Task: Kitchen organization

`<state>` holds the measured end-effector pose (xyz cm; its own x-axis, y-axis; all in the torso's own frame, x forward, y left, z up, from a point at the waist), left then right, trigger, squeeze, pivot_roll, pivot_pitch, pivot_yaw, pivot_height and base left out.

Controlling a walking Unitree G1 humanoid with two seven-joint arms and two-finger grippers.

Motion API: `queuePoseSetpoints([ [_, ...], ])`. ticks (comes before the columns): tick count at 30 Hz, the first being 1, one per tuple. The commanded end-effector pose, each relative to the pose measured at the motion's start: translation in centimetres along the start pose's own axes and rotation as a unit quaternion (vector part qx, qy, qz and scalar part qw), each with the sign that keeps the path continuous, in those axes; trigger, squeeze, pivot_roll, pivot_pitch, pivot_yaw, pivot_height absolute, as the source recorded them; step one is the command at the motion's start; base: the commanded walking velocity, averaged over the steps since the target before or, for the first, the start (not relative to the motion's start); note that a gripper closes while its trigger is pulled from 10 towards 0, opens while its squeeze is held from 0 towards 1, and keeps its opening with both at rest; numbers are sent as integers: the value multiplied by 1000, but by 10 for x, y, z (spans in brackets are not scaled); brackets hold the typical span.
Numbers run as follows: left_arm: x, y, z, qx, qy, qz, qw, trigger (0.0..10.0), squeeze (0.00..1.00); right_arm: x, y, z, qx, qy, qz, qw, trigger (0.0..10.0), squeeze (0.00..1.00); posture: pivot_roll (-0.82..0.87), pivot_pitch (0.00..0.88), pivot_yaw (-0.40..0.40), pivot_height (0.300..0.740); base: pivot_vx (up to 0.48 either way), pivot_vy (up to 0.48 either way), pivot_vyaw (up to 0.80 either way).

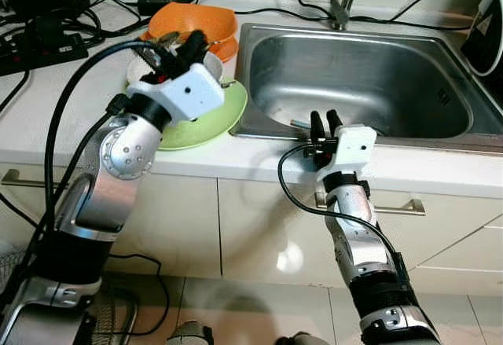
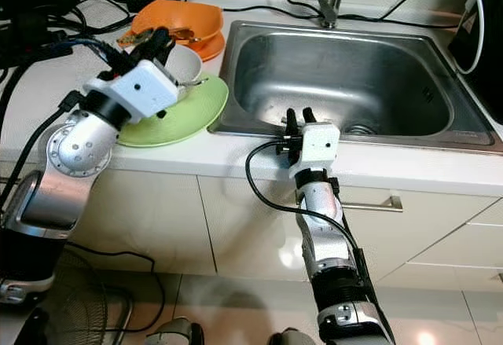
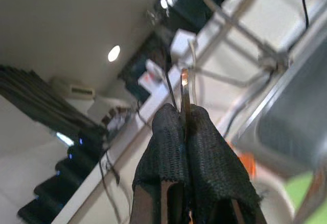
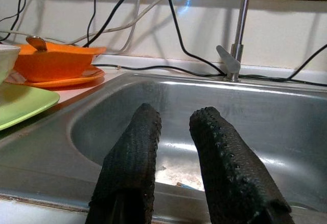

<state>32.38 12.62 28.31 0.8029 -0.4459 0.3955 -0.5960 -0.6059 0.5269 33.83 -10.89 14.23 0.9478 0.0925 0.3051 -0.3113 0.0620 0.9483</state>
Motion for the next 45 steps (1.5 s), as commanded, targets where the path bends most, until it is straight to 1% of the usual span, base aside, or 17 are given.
queuePoseSetpoints([
  [1,4,15,-3,-5,2,33,999,10000,0,3,-1,1,-5,2,-6,1000,10000,0,71,74,-34,718,0,0,0],
  [5,6,26,2,-42,4,54,998,10000,0,5,1,1,-11,5,-4,1000,10000,0,68,68,-34,718,0,0,0],
  [9,11,41,6,-124,12,80,989,10000,0,8,4,1,-16,8,3,1000,10000,0,66,61,-33,718,0,0,0],
  [10,11,41,6,-124,12,80,989,10000,0,8,4,1,-16,8,3,1000,10000,0,66,61,-33,718,0,0,0],
  [12,16,49,13,-161,-3,91,983,10000,0,11,7,2,-19,9,9,1000,10000,0,63,59,-34,718,0,0,0],
  [13,18,56,17,-189,-9,102,977,10000,0,13,9,3,-20,8,13,1000,10000,992,60,54,-33,718,0,0,0],
  [16,20,61,18,-211,-10,110,971,10000,0,14,11,3,-19,8,16,1000,10000,1000,60,51,-33,718,0,0,0],
  [18,21,65,21,-249,-13,116,961,10000,0,16,15,2,-25,14,26,999,10000,1000,59,49,-32,718,0,0,0],
  [21,22,66,24,-284,-20,114,952,10000,0,18,20,0,-38,26,39,998,10000,1000,57,45,-31,718,0,0,0],
  [22,23,66,26,-311,-22,111,944,10000,0,20,24,-1,-50,38,49,997,10000,1000,54,40,-30,718,0,0,0],
  [23,23,66,26,-311,-22,111,944,10000,0,20,24,-1,-50,38,49,997,10000,1000,54,40,-30,718,0,0,0],
  [24,24,65,26,-336,-18,111,935,10000,0,22,30,-5,-68,60,62,994,10000,1000,54,38,-31,718,0,0,0],
  [25,24,65,26,-336,-18,111,935,10000,0,22,30,-5,-68,60,62,994,10000,1000,54,38,-31,718,0,0,0],
  [26,24,65,26,-345,-18,110,932,10000,0,24,35,-8,-89,80,75,990,10000,16,53,39,-30,718,0,0,0],
  [35,21,63,36,-359,-53,96,927,10000,0,31,56,-9,-97,94,112,984,10000,0,52,53,-29,718,0,0,0],
  [40,19,61,40,-366,-67,86,924,10000,0,32,59,-6,-96,80,115,985,10000,0,53,58,-26,718,0,0,0],
  [45,17,59,45,-374,-77,81,920,10000,0,31,59,-9,-84,84,116,986,10000,0,54,62,-21,718,0,0,0],
])
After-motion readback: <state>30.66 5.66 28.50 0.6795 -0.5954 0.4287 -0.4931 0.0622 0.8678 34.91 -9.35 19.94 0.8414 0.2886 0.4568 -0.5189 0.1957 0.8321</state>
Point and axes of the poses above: a point about 5 cm out from each wrist's last joint towards the gripper, its own x axis pointing out of the wrist towards the gripper, its own y axis along the axis of the wrist's last joint, z = x × y, the point moved 1 cm from there along x, pointing out of the wrist towards the gripper, and after that the axes turned 6 degrees about -x, right-handed, at the moved point
